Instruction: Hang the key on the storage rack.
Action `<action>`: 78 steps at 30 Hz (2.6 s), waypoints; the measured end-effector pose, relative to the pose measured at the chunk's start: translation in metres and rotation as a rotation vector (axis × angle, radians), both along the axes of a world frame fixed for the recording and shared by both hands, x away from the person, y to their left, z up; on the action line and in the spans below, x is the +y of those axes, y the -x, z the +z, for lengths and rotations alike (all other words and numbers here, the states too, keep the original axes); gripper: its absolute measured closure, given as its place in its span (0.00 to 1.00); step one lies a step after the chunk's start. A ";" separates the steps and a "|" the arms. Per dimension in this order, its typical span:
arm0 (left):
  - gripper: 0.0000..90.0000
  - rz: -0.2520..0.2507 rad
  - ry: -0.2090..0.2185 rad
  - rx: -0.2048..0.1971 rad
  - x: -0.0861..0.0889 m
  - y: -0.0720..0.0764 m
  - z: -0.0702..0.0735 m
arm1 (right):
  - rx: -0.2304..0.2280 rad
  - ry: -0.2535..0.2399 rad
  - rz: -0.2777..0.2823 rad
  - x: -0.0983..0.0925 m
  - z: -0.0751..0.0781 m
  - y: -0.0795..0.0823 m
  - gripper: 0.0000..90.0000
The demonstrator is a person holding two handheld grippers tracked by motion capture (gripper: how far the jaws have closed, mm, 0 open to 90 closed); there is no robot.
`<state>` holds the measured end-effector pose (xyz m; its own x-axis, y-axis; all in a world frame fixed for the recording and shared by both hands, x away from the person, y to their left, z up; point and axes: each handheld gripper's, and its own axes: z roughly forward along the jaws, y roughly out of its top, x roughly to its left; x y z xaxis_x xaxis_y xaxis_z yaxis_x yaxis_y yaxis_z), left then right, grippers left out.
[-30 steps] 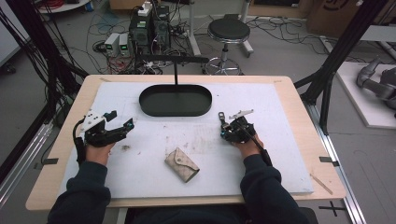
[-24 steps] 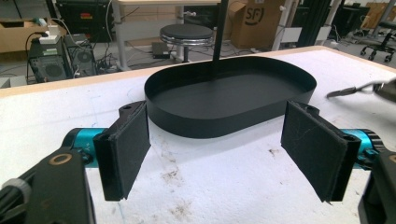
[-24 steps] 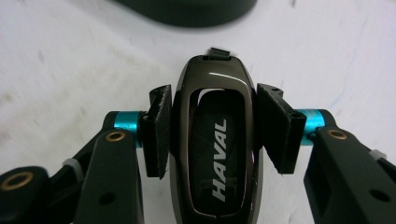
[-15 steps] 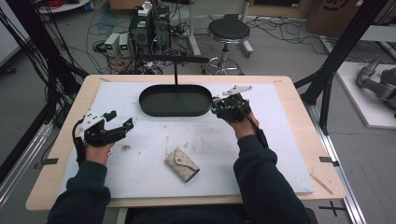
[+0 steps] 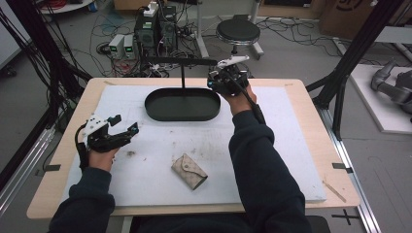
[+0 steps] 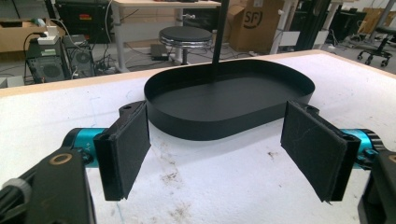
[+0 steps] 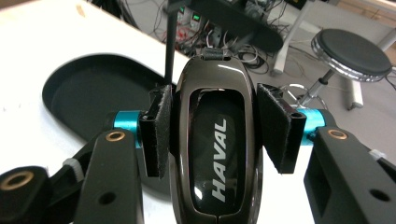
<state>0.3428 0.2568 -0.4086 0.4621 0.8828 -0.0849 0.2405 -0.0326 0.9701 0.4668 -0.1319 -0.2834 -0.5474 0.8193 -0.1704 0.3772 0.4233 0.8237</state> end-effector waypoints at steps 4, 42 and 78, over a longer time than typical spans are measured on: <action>0.26 0.000 0.005 -0.002 0.000 0.000 0.000 | -0.012 -0.011 -0.007 0.004 0.009 -0.008 0.55; 0.26 -0.002 0.009 -0.001 0.001 0.000 0.000 | -0.026 -0.055 -0.078 0.001 0.023 -0.031 0.55; 0.26 0.001 0.020 -0.005 0.003 0.000 0.000 | -0.046 -0.009 -0.151 0.012 0.022 -0.043 0.55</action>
<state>0.3425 0.2597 -0.4083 0.4621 0.8811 -0.1005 0.2354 -0.0126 0.9718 0.5103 -0.1200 -0.2616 -0.4095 0.8934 -0.1848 0.3975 0.3571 0.8453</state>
